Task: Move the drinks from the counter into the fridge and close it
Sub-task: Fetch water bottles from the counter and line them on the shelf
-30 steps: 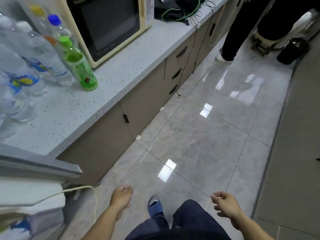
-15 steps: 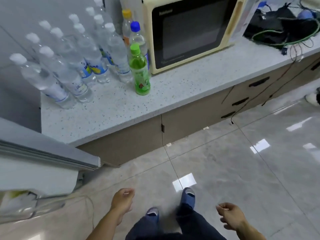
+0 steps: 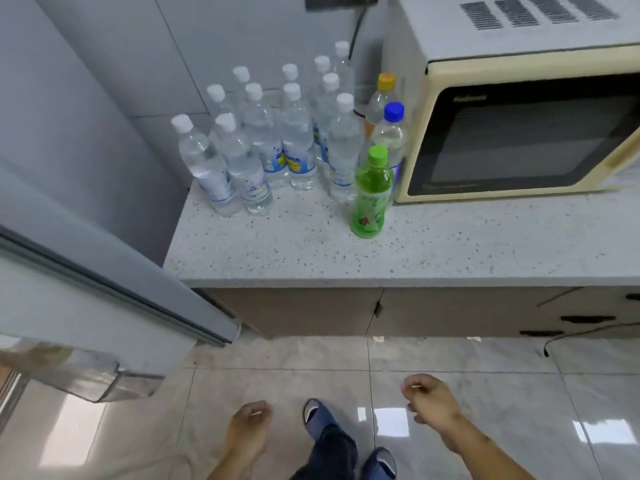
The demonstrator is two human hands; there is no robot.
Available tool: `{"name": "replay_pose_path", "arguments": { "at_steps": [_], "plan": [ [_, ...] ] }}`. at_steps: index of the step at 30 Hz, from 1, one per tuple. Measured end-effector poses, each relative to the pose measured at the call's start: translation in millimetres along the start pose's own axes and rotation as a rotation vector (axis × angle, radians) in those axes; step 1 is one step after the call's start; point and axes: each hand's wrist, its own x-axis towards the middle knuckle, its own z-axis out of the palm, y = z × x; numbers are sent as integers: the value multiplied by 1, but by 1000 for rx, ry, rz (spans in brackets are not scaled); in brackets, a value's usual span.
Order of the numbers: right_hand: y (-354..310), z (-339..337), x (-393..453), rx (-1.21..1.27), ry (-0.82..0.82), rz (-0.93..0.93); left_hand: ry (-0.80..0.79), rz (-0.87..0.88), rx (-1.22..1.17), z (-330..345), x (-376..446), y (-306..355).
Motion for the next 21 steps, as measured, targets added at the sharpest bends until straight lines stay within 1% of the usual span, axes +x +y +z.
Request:
{"name": "replay_pose_path", "arguments": {
  "at_steps": [3,7,11,13,16,18,20,21],
  "plan": [
    [-63,23,2,-34,-51,-169,-34,97,-12,10,11,38],
    [-153,46,-7,-83,-126,-438,-110,314,-105,19,18,106],
    [-242,58,-15,-126,-42,-744,-130,512,-226,14,11,181],
    [-286,62,-18,-123,26,-881,-28,616,-285,5,5,221],
    [-351,63,-21,-139,123,-1087,175,759,-287,-11,-5,285],
    [-394,60,-21,-170,166,-1210,272,843,-280,-22,-11,326],
    [-436,56,-18,-206,194,-1266,373,898,-229,-30,-15,362],
    [-454,54,-15,-233,207,-1260,425,913,-196,-33,-15,378]
  ]
}}
